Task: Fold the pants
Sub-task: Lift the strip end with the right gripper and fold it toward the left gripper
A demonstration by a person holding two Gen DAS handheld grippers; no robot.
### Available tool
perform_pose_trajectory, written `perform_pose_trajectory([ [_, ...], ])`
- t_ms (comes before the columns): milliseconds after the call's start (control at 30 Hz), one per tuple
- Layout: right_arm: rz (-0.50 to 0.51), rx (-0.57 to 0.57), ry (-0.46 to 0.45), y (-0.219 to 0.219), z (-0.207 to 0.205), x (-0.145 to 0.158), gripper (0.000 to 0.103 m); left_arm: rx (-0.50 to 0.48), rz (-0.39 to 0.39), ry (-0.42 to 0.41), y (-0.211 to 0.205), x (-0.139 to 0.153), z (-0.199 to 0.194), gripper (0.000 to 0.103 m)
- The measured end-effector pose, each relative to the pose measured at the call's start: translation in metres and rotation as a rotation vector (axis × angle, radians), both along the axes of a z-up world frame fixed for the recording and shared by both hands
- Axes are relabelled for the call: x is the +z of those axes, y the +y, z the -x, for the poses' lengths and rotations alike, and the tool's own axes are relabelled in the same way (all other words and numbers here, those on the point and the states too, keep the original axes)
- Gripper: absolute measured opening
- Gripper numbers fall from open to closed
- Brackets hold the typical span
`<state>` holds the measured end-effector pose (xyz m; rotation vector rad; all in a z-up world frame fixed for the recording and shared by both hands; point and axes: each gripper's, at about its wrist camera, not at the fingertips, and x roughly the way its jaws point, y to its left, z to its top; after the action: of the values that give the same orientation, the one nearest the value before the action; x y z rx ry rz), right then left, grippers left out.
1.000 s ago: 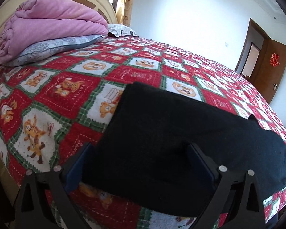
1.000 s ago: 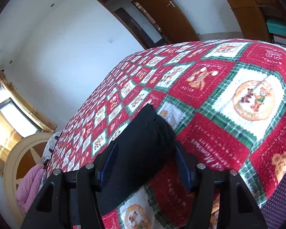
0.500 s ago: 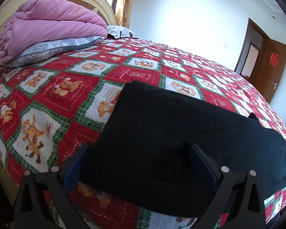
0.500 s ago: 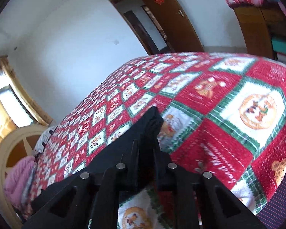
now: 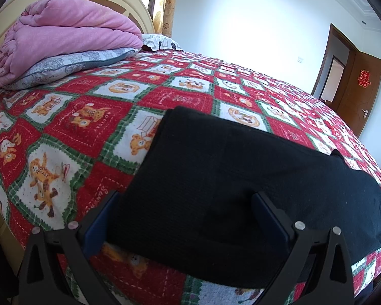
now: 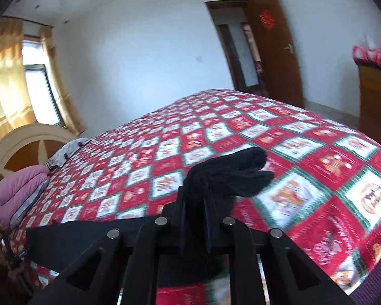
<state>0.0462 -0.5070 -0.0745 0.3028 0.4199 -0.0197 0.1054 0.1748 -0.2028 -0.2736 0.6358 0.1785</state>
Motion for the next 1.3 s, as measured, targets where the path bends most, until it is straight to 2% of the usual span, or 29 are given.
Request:
perform_pose_trajectory([
  [400,0.123,0.173,-0.03,0.088,-0.016,0.013,0.012,0.002,0.0,-0.001,0.0,0.0,0.0,0.103],
  [633,0.252,0.306,-0.018,0.144,-0.02,0.004,0.012,0.002,0.0,-0.002,0.0,0.0,0.0,0.103],
  [933,0.266,0.35,0.039,0.182,-0.034,-0.021,0.012,0.003,-0.001,-0.003,-0.001,0.0,0.001,0.103],
  [1300,0.326,0.399,0.033,0.238,-0.04,-0.035,0.012,0.003,-0.001,-0.004,-0.001,-0.001,0.001,0.103],
])
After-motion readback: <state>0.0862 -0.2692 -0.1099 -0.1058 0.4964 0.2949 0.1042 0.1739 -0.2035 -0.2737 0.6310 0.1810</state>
